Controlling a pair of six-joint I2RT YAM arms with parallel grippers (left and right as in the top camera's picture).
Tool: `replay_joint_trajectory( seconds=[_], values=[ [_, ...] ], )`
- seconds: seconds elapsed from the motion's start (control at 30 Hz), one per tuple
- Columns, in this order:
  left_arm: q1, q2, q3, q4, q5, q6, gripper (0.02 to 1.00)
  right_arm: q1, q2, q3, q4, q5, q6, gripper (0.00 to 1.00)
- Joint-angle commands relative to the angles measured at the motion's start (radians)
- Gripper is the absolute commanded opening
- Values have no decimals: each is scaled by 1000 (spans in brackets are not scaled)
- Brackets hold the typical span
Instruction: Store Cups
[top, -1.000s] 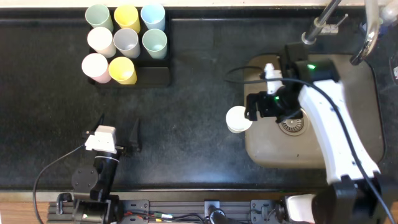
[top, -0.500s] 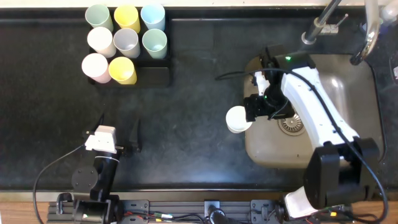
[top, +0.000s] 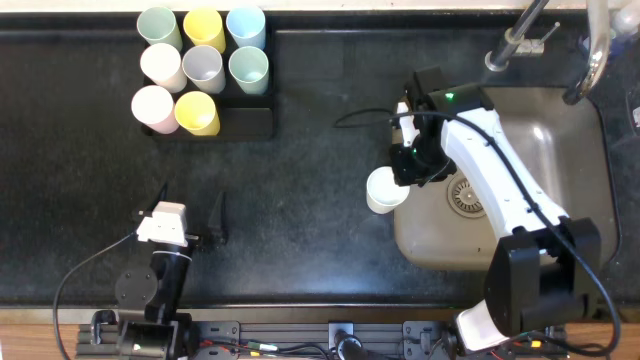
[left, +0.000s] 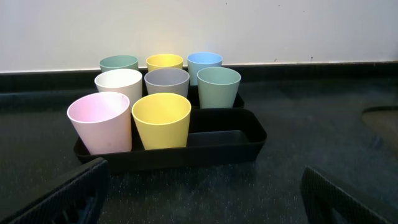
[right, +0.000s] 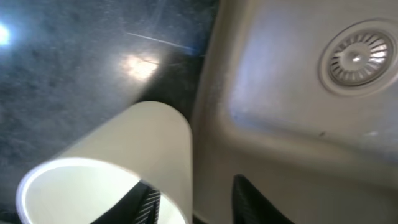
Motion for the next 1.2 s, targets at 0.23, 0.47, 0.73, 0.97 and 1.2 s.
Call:
replay_joint_trajectory(
  seconds=[0.23, 0.47, 0.73, 0.97, 1.2],
  values=[
    [3, -7, -1, -5, 18, -4, 1000, 51, 44, 22, 11, -49, 2, 45],
    [3, -7, -1, -5, 18, -4, 1000, 56, -92, 34, 80, -48, 42, 45],
    [3, -7, -1, -5, 18, -4, 1000, 117, -246, 291, 84, 63, 138, 42],
    [3, -7, -1, -5, 17, -4, 1000, 303, -100, 644, -9, 195, 184, 42],
    [3, -7, -1, -5, 18, -4, 1000, 420, 133, 869, -35, 186, 200, 42]
  ],
)
